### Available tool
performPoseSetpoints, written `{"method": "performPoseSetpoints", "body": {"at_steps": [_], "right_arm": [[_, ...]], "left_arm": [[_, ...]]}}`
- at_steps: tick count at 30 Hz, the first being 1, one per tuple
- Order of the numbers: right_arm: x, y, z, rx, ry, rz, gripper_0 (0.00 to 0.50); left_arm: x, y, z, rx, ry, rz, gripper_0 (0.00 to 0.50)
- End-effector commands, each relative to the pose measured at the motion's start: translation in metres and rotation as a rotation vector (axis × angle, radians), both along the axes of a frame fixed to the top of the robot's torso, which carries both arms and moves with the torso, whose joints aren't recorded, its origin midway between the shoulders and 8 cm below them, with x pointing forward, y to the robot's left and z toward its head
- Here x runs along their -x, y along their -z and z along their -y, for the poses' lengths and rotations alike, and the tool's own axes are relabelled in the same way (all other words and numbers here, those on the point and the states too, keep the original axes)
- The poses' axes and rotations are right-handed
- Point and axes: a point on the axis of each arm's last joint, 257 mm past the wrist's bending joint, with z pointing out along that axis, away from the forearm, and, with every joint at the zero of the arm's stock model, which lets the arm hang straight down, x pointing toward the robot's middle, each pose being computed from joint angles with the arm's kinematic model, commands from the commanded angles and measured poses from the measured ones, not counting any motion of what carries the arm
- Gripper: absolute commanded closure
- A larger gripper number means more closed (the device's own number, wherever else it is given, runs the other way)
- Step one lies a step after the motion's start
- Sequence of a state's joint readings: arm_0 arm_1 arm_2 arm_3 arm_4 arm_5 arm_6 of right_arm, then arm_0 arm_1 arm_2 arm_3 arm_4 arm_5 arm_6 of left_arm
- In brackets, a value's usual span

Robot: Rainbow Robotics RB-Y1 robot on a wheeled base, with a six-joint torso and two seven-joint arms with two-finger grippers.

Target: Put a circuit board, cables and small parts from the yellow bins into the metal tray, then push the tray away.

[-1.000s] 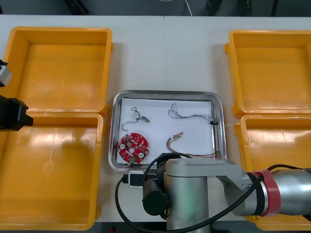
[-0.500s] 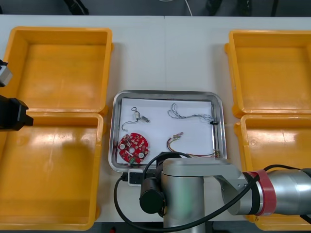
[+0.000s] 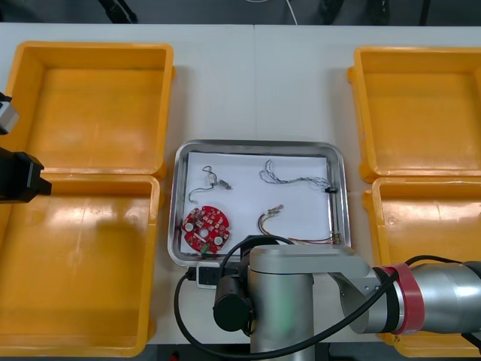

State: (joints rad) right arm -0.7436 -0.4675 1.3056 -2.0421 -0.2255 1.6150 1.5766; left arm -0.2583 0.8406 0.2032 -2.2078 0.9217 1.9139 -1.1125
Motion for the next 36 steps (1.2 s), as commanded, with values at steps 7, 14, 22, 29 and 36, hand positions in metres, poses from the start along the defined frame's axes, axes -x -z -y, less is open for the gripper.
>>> {"method": "performPoseSetpoints", "body": {"at_steps": [7,14,22,29,36], "right_arm": [[0.017,-0.004,-0.015,-0.030,-0.042,-0.008,0.150],[0.016,-0.005,-0.015,-0.032,-0.037,-0.003,0.499],[0.012,-0.008,-0.015,-0.035,-0.037,0.015,0.500],[0.007,-0.011,-0.015,-0.038,-0.035,0.035,0.500],[-0.004,-0.017,-0.010,-0.035,-0.035,0.063,0.500]], "left_arm": [[0.003,-0.014,-0.014,-0.075,0.056,0.025,0.000],[0.003,-0.014,-0.014,-0.075,0.056,0.025,0.000],[0.003,-0.014,-0.014,-0.075,0.056,0.025,0.000],[0.003,-0.014,-0.014,-0.075,0.056,0.025,0.000],[0.003,-0.014,-0.014,-0.075,0.056,0.025,0.000]]}}
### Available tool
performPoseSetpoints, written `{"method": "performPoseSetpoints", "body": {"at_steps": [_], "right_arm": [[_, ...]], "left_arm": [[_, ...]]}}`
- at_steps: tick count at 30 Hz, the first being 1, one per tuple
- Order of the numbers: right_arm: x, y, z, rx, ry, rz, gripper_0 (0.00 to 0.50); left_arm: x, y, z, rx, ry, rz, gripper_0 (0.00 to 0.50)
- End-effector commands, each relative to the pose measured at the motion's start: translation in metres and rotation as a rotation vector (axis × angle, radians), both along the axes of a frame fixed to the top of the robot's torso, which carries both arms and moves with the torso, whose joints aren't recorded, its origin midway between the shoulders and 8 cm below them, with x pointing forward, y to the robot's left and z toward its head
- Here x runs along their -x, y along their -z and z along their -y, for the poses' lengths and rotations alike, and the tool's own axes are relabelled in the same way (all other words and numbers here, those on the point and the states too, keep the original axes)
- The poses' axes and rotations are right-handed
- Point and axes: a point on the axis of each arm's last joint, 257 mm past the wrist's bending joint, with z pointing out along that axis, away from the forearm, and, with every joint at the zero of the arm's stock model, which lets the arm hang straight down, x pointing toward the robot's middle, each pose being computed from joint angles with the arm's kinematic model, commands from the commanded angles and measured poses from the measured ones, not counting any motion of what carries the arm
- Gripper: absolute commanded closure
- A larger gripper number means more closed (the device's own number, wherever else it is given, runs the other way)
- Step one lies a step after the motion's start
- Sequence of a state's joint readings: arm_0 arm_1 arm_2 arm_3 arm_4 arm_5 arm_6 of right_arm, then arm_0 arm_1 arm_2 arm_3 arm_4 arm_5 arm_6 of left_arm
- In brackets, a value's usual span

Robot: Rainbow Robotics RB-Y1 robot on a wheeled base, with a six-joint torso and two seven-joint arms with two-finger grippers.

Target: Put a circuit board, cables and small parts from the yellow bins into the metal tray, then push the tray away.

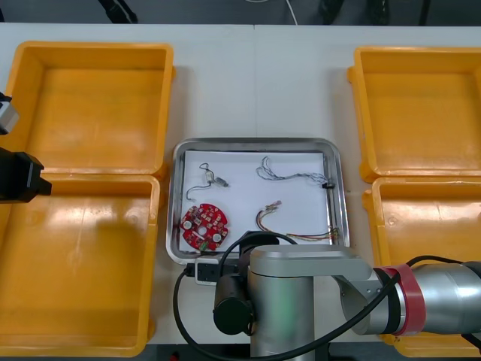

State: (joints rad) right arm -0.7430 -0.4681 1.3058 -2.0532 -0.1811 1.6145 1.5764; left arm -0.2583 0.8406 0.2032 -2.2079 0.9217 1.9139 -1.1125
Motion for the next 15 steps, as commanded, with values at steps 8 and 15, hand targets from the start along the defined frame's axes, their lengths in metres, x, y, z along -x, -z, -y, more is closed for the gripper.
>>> {"method": "performPoseSetpoints", "body": {"at_steps": [8,15], "right_arm": [[-0.009,-0.017,-0.005,-0.017,-0.038,0.051,0.500],[-0.024,-0.027,-0.002,-0.007,-0.037,0.089,0.500]], "left_arm": [[0.003,-0.014,-0.014,-0.075,0.056,0.025,0.000],[0.003,-0.014,-0.014,-0.075,0.056,0.025,0.000]]}}
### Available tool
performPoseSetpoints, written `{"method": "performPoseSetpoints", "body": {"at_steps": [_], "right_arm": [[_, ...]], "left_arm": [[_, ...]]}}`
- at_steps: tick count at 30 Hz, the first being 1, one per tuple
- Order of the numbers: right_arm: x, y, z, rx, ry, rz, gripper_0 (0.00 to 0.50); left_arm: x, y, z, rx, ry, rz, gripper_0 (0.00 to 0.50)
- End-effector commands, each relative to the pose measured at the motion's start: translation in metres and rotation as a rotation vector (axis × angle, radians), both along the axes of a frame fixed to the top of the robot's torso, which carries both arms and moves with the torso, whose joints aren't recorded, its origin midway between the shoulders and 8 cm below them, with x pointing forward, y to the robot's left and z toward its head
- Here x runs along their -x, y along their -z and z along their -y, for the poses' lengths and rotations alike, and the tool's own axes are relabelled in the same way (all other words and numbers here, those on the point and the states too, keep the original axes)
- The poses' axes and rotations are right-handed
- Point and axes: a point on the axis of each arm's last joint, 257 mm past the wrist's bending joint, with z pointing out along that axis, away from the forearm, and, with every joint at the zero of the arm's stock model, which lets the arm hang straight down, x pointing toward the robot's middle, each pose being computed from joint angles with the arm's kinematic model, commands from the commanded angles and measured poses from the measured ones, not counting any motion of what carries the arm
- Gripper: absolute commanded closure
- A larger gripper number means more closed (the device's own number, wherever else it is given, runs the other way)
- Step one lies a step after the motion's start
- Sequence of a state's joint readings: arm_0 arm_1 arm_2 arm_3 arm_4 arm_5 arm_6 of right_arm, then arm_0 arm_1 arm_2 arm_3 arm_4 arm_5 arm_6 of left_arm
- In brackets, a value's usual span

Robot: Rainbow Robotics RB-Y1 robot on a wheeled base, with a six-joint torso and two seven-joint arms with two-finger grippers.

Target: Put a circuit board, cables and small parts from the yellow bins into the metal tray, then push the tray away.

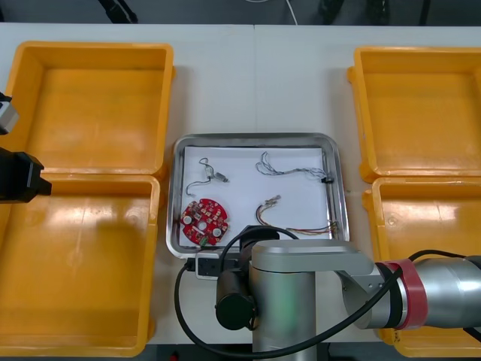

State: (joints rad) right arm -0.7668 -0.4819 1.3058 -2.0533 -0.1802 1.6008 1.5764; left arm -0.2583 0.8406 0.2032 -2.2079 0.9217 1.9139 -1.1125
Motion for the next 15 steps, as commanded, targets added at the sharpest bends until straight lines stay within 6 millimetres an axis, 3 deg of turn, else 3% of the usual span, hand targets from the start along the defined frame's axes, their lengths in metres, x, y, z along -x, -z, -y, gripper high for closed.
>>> {"method": "performPoseSetpoints", "body": {"at_steps": [1,15], "right_arm": [[-0.016,-0.021,-0.003,-0.007,-0.030,0.066,0.500],[-0.046,-0.034,0.002,0.011,-0.009,0.123,0.500]], "left_arm": [[0.003,-0.014,-0.014,-0.075,0.056,0.025,0.000],[0.003,-0.014,-0.014,-0.075,0.056,0.025,0.000]]}}
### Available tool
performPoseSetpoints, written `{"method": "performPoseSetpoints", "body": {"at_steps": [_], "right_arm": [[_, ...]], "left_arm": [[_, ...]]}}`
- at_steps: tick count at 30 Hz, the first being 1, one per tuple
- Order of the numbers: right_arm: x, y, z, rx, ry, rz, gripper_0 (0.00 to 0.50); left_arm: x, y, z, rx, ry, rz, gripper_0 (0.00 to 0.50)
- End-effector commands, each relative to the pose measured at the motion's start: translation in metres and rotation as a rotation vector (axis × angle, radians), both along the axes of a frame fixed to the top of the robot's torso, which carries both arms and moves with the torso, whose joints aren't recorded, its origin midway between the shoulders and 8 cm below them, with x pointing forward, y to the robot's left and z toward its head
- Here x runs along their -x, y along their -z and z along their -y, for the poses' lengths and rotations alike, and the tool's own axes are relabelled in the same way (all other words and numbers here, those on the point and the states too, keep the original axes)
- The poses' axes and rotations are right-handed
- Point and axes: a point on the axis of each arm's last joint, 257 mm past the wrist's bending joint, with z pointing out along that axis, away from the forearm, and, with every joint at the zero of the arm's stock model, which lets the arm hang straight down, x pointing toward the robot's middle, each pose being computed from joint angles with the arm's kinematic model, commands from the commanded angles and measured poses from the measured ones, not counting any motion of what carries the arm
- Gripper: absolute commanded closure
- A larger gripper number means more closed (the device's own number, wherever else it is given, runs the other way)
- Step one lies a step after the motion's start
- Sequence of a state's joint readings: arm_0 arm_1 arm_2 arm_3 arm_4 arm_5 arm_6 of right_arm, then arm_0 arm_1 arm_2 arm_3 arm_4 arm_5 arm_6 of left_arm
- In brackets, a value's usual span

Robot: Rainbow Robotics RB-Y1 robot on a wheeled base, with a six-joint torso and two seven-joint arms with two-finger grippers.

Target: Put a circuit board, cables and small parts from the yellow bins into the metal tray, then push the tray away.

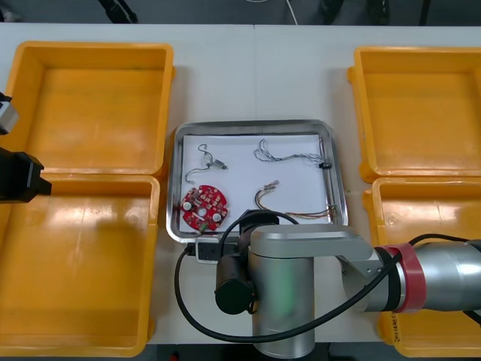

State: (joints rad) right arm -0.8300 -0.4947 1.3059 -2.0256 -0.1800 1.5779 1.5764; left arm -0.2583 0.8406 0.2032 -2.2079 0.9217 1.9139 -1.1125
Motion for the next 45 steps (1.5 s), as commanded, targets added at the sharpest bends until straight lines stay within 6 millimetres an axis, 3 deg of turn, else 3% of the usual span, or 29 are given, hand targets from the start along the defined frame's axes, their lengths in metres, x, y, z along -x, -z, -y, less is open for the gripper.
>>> {"method": "performPoseSetpoints", "body": {"at_steps": [1,45], "right_arm": [[-0.023,-0.019,0.002,0.002,-0.001,0.066,0.500],[-0.126,-0.078,-0.001,-0.088,0.051,0.233,0.500]], "left_arm": [[0.003,-0.014,-0.014,-0.075,0.056,0.025,0.000],[0.003,-0.014,-0.014,-0.075,0.056,0.025,0.000]]}}
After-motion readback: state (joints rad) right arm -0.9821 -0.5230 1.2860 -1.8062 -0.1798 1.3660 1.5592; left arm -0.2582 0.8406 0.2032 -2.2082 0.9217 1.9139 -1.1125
